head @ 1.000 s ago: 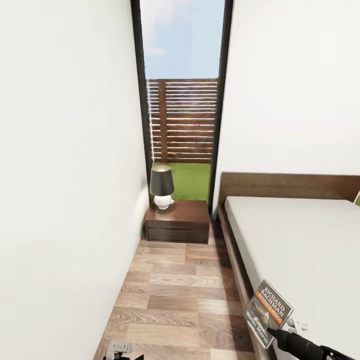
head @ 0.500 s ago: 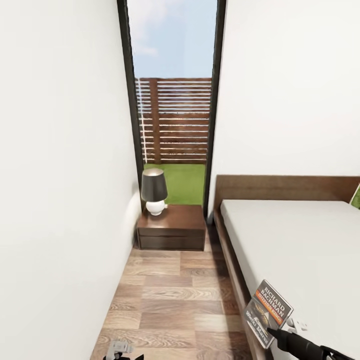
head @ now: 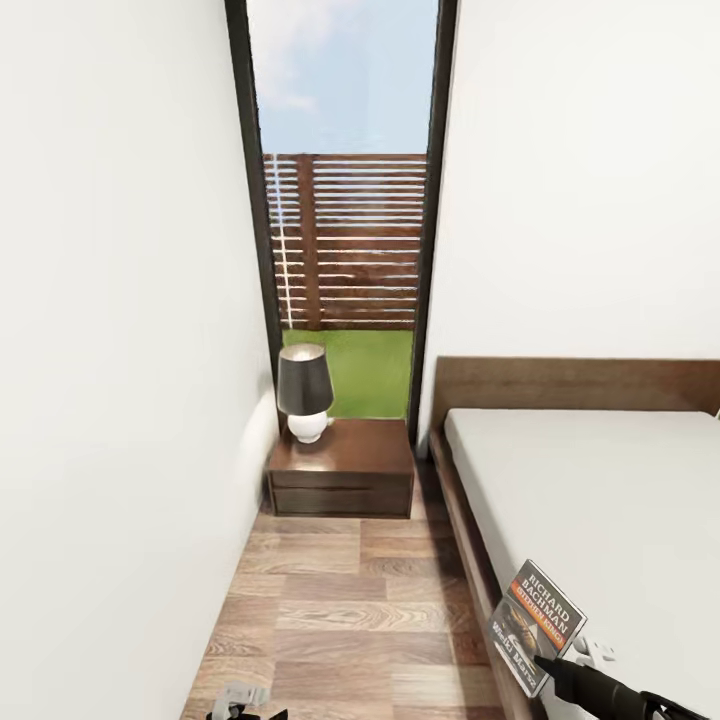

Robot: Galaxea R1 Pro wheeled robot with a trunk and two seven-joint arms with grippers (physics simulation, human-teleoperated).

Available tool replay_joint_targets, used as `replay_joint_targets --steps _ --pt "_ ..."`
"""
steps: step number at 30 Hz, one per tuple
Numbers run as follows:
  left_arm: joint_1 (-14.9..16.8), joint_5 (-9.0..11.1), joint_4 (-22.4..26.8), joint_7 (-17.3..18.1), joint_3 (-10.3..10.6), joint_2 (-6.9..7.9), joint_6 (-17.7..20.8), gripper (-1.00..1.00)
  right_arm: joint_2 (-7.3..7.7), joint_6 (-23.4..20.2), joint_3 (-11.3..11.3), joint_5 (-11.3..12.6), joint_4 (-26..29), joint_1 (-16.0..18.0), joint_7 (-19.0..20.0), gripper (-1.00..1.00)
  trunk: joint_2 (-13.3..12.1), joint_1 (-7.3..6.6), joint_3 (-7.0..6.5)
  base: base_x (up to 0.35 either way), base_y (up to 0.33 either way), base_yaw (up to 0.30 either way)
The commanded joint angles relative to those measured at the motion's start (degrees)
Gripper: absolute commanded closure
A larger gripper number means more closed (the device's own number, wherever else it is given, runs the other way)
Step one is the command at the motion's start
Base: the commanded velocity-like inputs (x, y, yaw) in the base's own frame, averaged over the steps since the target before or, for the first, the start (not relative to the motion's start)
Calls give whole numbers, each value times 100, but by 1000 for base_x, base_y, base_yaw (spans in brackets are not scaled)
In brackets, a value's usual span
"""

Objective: In the bedroom, move the book from the bed onto either nightstand, and place the two sandals side by side next to the bed.

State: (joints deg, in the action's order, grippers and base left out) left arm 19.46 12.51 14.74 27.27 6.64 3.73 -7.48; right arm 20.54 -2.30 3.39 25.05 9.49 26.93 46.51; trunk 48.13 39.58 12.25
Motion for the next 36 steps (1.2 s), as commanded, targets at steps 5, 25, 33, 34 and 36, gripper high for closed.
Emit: replay_joint_targets --steps 5,25,33,34,36 --pt "5 50 -6 3 48 5 -26 -100 2 -25 21 70 2 5 16 100 6 4 8 315 0 0" --pt "5 50 -6 -2 48 5 -26 -100 2 -25 21 70 2 5 16 100 6 4 8 318 0 0" --pt "5 50 -6 1 48 5 -26 -100 3 -25 21 70 0 5 16 100 6 4 8 324 0 0" --pt "5 50 -6 0 48 5 -26 -100 3 -25 19 70 0 5 16 100 6 4 8 324 0 0" --pt "5 50 -6 -1 48 5 -26 -100 2 -25 20 70 0 5 16 100 6 4 8 324 0 0"
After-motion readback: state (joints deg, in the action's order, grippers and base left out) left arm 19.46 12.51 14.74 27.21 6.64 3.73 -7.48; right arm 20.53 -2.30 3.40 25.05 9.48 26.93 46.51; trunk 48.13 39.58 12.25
